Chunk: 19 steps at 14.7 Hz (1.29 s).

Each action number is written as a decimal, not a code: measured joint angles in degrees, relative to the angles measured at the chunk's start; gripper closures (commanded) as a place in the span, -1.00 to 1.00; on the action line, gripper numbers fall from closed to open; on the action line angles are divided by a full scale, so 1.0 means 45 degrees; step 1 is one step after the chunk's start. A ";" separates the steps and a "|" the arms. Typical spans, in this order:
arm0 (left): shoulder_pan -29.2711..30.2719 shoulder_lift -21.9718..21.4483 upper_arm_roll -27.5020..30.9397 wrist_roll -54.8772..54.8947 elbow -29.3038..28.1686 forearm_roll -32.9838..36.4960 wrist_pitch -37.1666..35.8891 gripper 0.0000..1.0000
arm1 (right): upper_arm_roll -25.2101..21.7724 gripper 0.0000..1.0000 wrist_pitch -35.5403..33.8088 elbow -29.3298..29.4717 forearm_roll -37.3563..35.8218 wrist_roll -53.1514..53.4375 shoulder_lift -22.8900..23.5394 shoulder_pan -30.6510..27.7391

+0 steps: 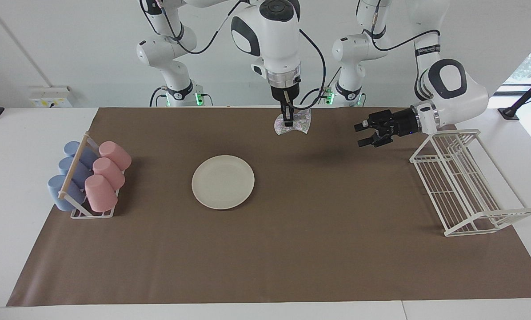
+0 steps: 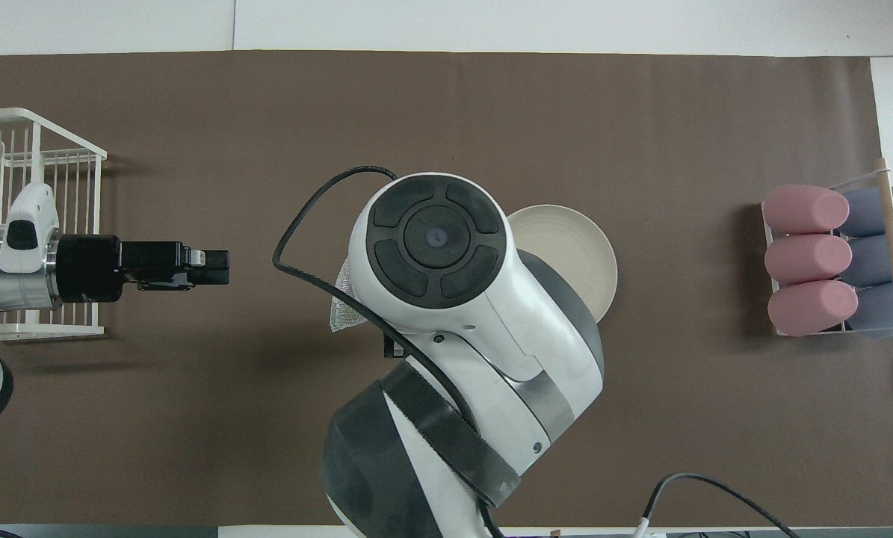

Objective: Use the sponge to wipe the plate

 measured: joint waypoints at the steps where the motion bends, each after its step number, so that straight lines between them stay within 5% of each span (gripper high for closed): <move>1: -0.0145 -0.0001 -0.0046 0.0049 -0.0049 -0.0433 -0.0046 -1.00 | -0.0016 1.00 0.0179 0.0002 0.0000 0.0000 0.0060 -0.0003; 11: -0.1857 -0.0026 -0.0170 -0.0026 0.0048 -0.2098 -0.0199 -0.92 | -0.0088 1.00 0.1781 -0.0482 0.0000 0.0000 0.0504 -0.0077; 16: -0.2965 -0.0001 -0.0214 -0.0030 0.0053 -0.2244 0.1500 -0.90 | -0.0109 1.00 0.1794 -0.0499 0.0000 0.0000 0.0520 -0.0095; 19: -0.3453 0.0003 -0.0234 -0.0041 0.0056 -0.2428 0.1989 -0.52 | -0.0109 1.00 0.1796 -0.0499 0.0000 0.0000 0.0519 -0.0094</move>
